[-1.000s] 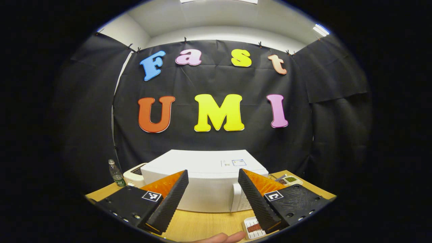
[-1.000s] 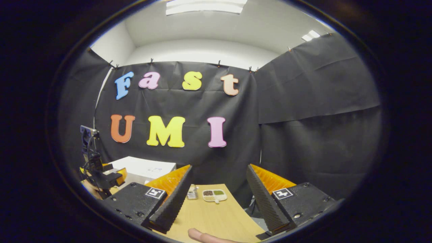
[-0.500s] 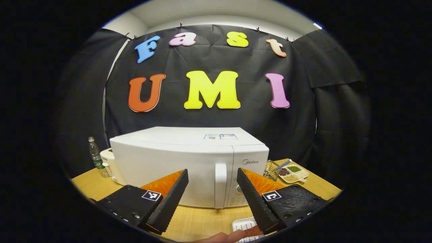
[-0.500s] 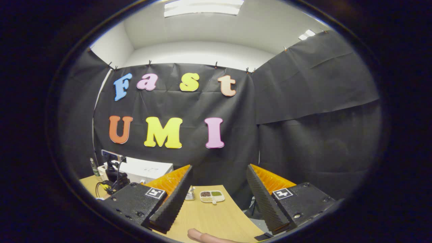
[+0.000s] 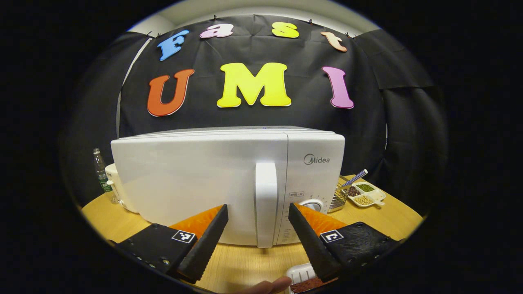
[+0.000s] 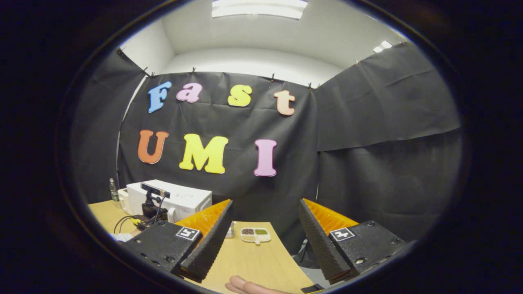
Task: Open the microwave oven with the left hand, put the food in, and close the microwave oven.
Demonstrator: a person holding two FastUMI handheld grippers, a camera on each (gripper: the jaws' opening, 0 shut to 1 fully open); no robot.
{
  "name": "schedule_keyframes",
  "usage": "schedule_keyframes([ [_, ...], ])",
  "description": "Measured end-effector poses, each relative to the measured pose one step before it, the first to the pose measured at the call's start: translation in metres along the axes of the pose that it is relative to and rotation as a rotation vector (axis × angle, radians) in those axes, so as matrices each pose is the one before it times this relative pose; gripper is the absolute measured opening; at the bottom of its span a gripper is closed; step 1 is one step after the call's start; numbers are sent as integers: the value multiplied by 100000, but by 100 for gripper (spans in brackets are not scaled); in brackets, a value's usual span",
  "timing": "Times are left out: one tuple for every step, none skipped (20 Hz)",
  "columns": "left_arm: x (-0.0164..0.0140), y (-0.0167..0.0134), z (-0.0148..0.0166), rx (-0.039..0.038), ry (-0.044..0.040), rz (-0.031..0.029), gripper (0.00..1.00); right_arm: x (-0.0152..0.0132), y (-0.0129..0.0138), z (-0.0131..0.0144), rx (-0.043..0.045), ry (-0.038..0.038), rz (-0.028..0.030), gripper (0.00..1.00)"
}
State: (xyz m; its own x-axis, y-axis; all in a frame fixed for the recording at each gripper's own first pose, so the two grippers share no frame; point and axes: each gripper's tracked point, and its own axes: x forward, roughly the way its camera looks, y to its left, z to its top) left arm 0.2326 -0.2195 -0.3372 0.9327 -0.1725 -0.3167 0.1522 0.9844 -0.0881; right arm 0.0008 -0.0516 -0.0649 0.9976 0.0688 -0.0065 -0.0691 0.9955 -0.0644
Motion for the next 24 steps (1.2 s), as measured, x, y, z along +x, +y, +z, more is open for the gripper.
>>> schedule_keyframes([
  [150,27,4,1091,-190,787,95,155,-78,-397,-86,326,49,100],
  [130,-180,75,1179,-830,-528,95,108,14,-269,225,583,384,100],
  [135,-492,211,-75,-707,-2216,93,76,79,-242,442,414,344,100],
  [71,-153,180,-1247,-1739,-663,89,187,-92,-99,551,445,-32,100],
  [218,-337,425,-1015,-1410,-1156,68,113,-116,-383,444,576,9,100],
  [255,83,186,-1661,-1513,479,76,164,54,-332,223,921,127,100],
  [-91,-139,-30,-912,656,251,63,151,172,-500,64,1304,473,100],
  [-116,-215,16,-1278,-394,-560,60,48,128,-509,215,1360,655,100],
  [315,485,250,949,-439,3287,32,50,95,-271,176,882,400,95],
  [-582,180,-203,27,2231,253,51,105,59,-252,153,757,175,100],
  [200,43,-307,164,2009,1059,23,33,84,-149,177,680,109,95],
  [83,-218,-70,588,2126,202,24,-78,34,-155,388,588,173,100],
  [44,235,-615,-86,3511,175,18,-170,6,-8,616,363,123,95],
  [-179,-86,311,-1033,529,-35,14,-97,23,24,497,126,43,95],
  [-32,-27,-300,-598,2213,-371,14,-158,8,-1,167,-107,-19,100],
  [-273,24,-174,-1965,838,-259,14,-211,-87,14,-198,-161,-9,100],
  [99,18,11,-450,437,-573,14,-169,-96,149,-53,-331,-156,100],
  [-59,23,28,318,174,-438,14,-61,-71,140,-95,-455,-148,95],
  [-128,-41,-33,-106,23,-263,14,-54,-91,139,-301,-365,-207,95],
  [77,-14,-42,-287,52,-559,14,-18,10,60,-417,21,-82,94],
  [56,111,-214,-2053,672,-760,8,-65,-40,-133,-31,2,73,95],
  [-206,-219,99,-116,177,-974,8,-80,-13,2,397,62,35,95],
  [-219,-103,51,1237,-933,-399,8,-69,-26,-17,615,14,12,95],
  [-268,114,-160,1231,263,393,8,-50,-28,-146,672,85,129,100],
])
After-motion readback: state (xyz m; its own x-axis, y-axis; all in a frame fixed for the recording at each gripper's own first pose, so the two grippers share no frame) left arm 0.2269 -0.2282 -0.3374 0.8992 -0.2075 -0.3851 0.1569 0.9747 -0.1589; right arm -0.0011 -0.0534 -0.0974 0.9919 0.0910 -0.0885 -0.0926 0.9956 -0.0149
